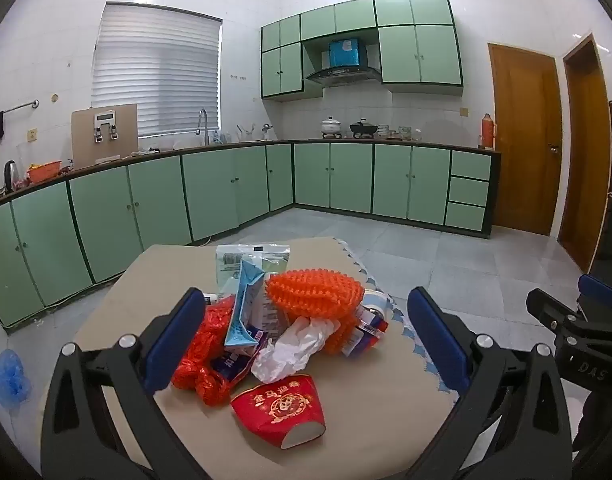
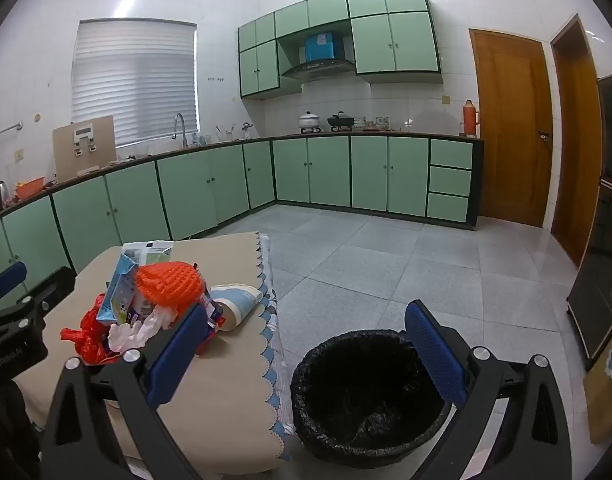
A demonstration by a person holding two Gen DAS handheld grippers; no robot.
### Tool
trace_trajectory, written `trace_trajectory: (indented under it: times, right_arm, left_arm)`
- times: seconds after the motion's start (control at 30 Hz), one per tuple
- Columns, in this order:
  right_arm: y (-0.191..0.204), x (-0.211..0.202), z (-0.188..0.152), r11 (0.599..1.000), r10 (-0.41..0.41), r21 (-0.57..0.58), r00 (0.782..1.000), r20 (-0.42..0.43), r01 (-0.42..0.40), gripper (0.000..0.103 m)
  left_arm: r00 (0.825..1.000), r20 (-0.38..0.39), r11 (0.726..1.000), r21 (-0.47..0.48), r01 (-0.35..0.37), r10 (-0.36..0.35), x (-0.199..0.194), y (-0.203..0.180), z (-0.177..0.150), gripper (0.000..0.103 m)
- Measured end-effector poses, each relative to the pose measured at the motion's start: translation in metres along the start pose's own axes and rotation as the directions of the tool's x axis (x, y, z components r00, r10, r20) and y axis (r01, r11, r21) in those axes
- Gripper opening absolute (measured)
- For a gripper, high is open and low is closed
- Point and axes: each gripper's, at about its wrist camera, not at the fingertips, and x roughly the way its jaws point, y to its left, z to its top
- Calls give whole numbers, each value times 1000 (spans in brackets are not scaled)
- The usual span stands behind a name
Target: Collect trash
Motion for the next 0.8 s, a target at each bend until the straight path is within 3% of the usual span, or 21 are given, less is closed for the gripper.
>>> trace_trajectory:
  times: [0.8]
  right_arm:
    - [3,2,0,1000,5,3,1000,8,-5,97]
  left_arm:
    - [1000,12,1000,-28,-5,5,-3,6,3,98]
